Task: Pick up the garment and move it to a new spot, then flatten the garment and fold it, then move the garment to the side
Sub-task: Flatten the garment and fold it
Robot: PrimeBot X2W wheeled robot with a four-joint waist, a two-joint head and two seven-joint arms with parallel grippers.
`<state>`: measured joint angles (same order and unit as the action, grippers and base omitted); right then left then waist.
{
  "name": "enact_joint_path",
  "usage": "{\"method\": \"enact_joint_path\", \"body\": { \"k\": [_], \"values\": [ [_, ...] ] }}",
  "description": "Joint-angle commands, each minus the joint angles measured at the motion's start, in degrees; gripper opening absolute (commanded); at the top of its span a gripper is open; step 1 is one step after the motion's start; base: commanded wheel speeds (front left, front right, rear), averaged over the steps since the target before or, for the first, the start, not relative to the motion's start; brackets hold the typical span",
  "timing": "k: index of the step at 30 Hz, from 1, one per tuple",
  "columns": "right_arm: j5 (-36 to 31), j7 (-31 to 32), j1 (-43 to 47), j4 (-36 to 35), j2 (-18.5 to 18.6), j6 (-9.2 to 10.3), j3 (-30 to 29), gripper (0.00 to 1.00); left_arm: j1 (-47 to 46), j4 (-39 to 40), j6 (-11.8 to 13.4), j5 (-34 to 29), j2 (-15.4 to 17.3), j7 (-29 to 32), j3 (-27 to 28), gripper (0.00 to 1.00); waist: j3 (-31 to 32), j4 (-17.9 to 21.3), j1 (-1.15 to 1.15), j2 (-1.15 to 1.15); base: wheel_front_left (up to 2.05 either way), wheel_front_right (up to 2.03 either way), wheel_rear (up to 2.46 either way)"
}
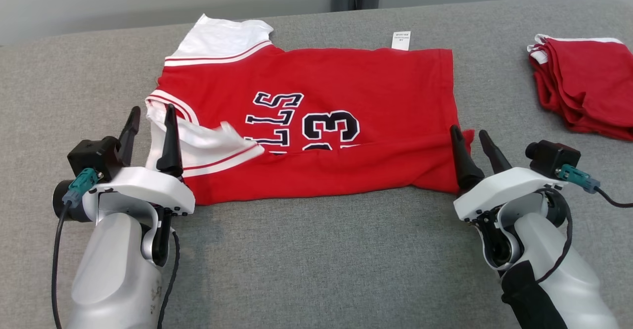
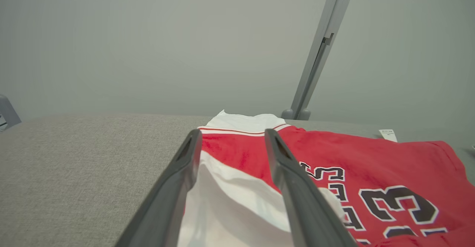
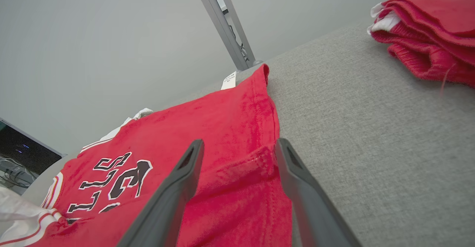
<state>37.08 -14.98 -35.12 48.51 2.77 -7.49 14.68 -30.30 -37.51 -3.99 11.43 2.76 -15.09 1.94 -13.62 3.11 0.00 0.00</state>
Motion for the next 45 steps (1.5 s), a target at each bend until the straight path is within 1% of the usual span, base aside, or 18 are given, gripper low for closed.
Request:
{"method": "enact_joint_path", "body": {
  "k": [1,7,9,10,15,20,25,32,35,39,40,41,43,44,45],
  "values": [
    [-0.92,-0.29,-0.61,-0.61,0.3,0.0,-0.76,1.0,-0.64,-0.18,-0.11,0.66,0.29,-0.08,0.25,1.0,0.24,-0.18,0.0,0.0,0.0,0.0,0.0],
    [-3.31,-0.29,0.76,-3.52,0.3,0.0,-3.69,1.0,0.04,1.39,-0.68,2.04,0.22,-0.08,1.19,1.0,1.05,-0.7,0.0,0.0,0.0,0.0,0.0],
    [-5.36,-0.3,2.28,-6.2,0.27,0.0,-5.16,1.0,1.71,2.4,-1.02,3.5,0.29,-0.07,1.49,1.0,1.59,-1.01,0.0,0.0,0.0,0.0,0.0],
    [-5.36,-0.3,2.28,-6.2,0.27,0.0,-5.16,1.0,1.71,2.4,-1.02,3.5,0.29,-0.07,1.49,1.0,1.59,-1.01,0.0,0.0,0.0,0.0,0.0],
    [-8.76,-0.3,5.44,-11.36,0.32,0.0,-6.5,1.0,5.11,2.05,-1.58,4.51,0.26,-0.07,1.09,1.0,2.22,-1.16,0.0,0.0,0.0,0.0,0.0],
    [-11.08,-0.3,9.93,-16.37,0.29,0.0,-7.8,1.0,8.85,-1.44,-1.87,4.25,1.31,0.6,0.72,1.0,2.74,-1.4,0.0,0.0,0.0,0.0,0.0],
    [-12.2,-0.29,14.51,-19.71,0.31,0.0,-7.68,1.0,10.28,-4.67,-0.94,5.25,2.0,2.49,1.48,1.0,2.9,-1.6,0.0,0.0,0.0,0.0,0.0],
    [-12.45,-0.3,17.6,-21.26,0.31,0.0,-6.71,1.0,8.17,-8.71,-0.14,6.26,2.92,5.13,1.91,1.0,2.12,-0.38,0.0,0.0,0.0,0.0,0.0],
    [-12.76,-0.3,17.87,-20.98,0.31,0.0,-6.52,1.0,7.12,-10.02,0.09,6.22,3.3,5.09,1.68,0.99,1.7,0.3,0.0,0.0,0.0,0.0,0.0],
    [-13.77,-0.3,17.44,-19.92,0.31,0.0,-6.9,1.0,5.98,-12.17,0.14,5.89,3.23,6.6,0.79,0.48,1.2,0.84,0.0,0.0,0.0,0.0,0.0],
    [-14.04,-0.3,17.21,-19.4,0.3,0.0,-7.0,1.0,5.86,-12.66,0.12,5.78,3.11,7.16,0.44,0.43,1.07,0.91,0.0,0.0,0.0,0.0,0.0],
    [-14.38,-0.28,16.94,-18.73,0.29,0.0,-7.12,1.0,5.82,-13.1,0.09,5.67,2.91,7.69,0.05,0.33,0.95,0.96,0.0,0.0,0.0,0.0,0.0],
    [-15.18,0.1,16.22,-17.15,0.3,0.0,-7.39,1.0,5.61,-13.46,-0.05,5.68,2.76,7.88,-0.37,0.04,0.67,1.02,0.0,0.0,0.0,0.0,0.0],
    [-15.53,0.34,15.79,-16.32,0.29,0.0,-7.29,1.0,5.53,-13.23,-0.06,5.55,2.69,7.36,-0.6,0.0,0.55,1.02,0.0,0.0,0.0,0.0,0.0],
    [-15.65,0.52,15.31,-15.43,0.3,0.0,-7.28,1.0,5.41,-12.77,-0.13,5.63,2.62,6.65,-0.68,0.0,0.44,0.98,0.0,0.0,0.0,0.0,0.0]
  ]
}}
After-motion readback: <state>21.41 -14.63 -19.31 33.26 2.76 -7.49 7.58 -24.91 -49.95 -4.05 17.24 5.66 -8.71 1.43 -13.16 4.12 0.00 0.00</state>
